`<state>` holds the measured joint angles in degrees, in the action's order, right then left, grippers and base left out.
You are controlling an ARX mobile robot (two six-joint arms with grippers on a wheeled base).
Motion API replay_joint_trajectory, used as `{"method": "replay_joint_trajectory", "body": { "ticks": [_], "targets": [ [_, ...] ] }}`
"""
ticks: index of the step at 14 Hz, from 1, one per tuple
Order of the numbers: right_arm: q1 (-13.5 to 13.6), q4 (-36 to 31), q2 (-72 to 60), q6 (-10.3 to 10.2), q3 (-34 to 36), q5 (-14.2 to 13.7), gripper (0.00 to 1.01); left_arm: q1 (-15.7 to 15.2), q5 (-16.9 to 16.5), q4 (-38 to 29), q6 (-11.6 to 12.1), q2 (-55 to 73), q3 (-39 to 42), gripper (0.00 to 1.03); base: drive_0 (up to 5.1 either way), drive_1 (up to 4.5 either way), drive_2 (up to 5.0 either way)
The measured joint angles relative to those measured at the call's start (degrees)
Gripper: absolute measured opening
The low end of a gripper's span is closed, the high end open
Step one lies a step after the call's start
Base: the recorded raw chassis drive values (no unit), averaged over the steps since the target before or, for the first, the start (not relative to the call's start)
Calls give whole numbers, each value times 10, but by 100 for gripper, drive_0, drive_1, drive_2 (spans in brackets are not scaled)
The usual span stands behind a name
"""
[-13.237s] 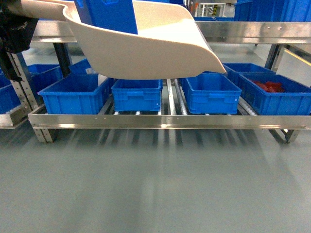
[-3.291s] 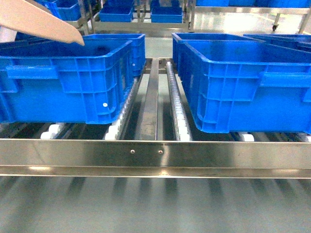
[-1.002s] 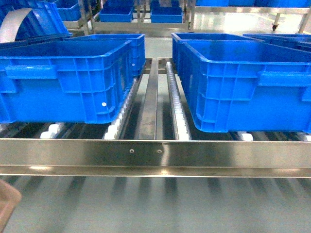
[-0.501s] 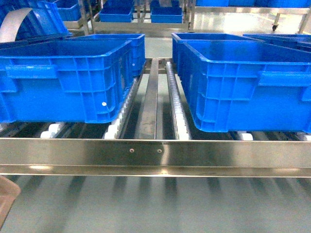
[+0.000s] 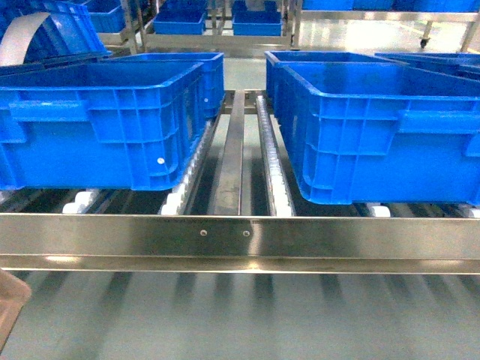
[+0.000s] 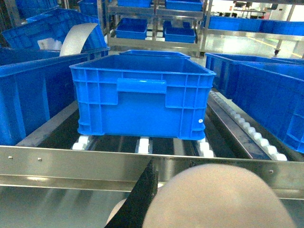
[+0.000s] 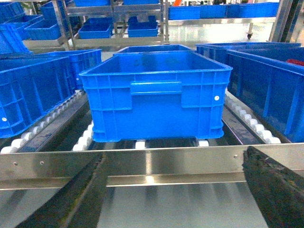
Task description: Place part in tray to right shelf
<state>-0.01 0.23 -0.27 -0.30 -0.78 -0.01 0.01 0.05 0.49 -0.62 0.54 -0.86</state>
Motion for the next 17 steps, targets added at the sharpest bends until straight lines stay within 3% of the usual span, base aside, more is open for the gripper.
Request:
{"method": "replay_joint_trajectory", "body": {
  "ticks": [1,17],
  "targets": [
    [0,0,0,0,0,0,100,0,0,0,0,0,0,14,0,0,0],
    [0,0,0,0,0,0,98,0,0,0,0,0,0,14,0,0,0]
  ]
}}
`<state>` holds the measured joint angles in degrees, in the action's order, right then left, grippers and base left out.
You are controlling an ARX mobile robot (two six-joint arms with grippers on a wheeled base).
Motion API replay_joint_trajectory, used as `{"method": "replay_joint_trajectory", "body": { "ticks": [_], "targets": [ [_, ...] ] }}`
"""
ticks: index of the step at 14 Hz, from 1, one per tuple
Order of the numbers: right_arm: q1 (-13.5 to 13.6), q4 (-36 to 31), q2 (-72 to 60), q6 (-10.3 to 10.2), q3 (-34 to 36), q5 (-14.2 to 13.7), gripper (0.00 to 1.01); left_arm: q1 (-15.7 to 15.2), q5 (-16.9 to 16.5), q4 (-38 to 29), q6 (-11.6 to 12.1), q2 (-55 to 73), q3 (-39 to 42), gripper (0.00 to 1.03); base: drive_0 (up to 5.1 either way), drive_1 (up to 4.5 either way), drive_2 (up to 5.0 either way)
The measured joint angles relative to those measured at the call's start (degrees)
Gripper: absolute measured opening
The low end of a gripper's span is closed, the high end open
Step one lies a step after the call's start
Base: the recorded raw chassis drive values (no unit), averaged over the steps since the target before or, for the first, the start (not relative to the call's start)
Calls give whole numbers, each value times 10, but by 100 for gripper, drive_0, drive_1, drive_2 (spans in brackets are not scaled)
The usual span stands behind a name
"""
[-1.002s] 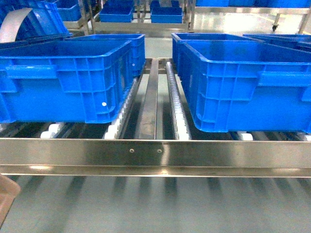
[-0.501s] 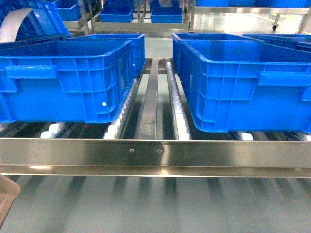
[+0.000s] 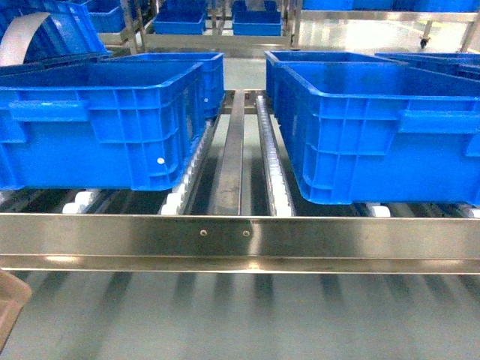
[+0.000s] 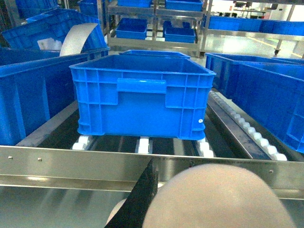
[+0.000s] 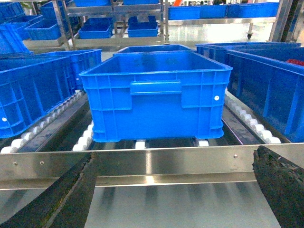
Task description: Place part in tray to right shelf
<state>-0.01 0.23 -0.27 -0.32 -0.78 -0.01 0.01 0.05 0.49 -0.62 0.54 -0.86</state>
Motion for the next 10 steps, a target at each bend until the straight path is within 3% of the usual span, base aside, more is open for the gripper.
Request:
{"method": "replay_joint_trajectory", "body": {
  "ticks": [10],
  "targets": [
    [0,0,0,0,0,0,98,0,0,0,0,0,0,14,0,0,0]
  ]
}}
